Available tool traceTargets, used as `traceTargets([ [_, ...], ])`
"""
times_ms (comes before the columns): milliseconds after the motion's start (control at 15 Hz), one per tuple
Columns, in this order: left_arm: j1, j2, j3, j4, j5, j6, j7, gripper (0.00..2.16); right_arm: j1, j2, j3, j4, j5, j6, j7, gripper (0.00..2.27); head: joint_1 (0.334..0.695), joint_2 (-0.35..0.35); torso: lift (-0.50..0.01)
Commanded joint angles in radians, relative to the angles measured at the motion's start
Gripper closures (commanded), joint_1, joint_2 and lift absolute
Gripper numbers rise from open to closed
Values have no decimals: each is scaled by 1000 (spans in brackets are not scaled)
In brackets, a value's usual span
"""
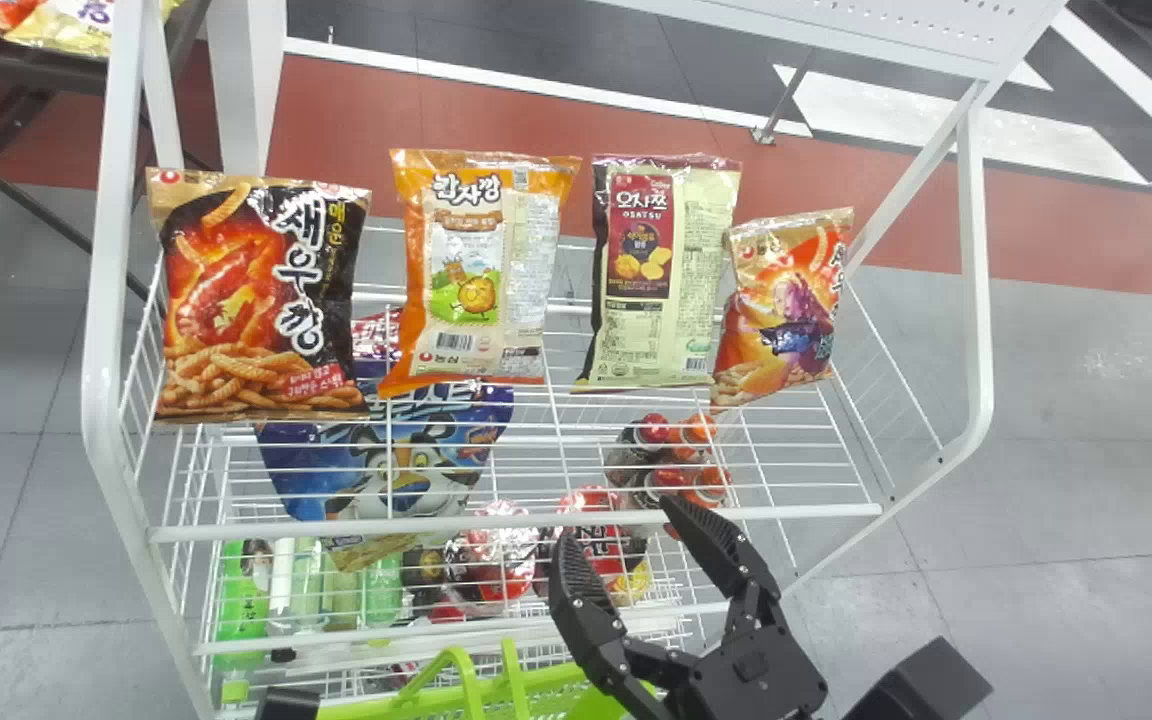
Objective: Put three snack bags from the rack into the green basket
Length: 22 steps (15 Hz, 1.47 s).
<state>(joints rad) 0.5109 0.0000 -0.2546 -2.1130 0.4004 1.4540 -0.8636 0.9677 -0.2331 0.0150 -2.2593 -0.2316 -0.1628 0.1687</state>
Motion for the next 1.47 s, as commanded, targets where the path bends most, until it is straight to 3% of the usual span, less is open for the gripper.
traceTargets([
  [0, 1, -3, 0, -1, 0, -3, 0, 1278, 0, 0, 0, 1, 0, 0, 0, 167, 695, -350, 0],
  [667, 11, -3, -3, 4, -2, -46, -11, 1278, -60, 1, 31, 50, 2, -16, 3, 171, 695, -350, 0],
  [1133, 9, -3, -35, 28, -18, -96, -6, 1278, -452, 14, 253, 245, 43, 101, -34, 171, 695, -350, 0],
  [1400, -2, -3, -40, 28, -21, -83, -5, 1274, -646, 72, 298, 330, 38, 254, -35, 167, 695, -350, 0],
])
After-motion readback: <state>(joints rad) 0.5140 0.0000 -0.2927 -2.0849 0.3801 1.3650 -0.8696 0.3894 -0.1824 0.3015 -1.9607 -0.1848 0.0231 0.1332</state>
